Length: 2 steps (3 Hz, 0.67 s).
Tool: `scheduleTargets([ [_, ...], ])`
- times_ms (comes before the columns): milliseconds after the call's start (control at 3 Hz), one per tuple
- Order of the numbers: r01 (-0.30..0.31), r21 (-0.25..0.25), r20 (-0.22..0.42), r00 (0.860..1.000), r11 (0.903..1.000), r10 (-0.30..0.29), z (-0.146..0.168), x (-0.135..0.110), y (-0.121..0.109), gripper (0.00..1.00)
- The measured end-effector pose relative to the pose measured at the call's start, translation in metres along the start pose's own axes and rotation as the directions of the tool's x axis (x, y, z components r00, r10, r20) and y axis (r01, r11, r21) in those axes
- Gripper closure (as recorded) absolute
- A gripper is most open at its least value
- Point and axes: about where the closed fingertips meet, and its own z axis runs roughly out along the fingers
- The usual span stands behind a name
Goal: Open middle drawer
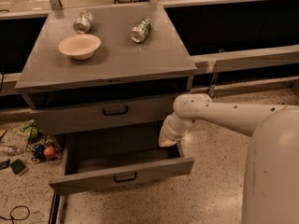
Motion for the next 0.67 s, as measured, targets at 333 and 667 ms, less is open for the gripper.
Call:
scheduleTargets([
  [333,0.001,0.041,0.015,1.0,0.9992,-0.002,0.006,0.005,-0.025,1.0],
  [667,0.001,0.039,0.049,0.999,0.9992,-0.003,0.044,0.012,-0.033,1.0],
])
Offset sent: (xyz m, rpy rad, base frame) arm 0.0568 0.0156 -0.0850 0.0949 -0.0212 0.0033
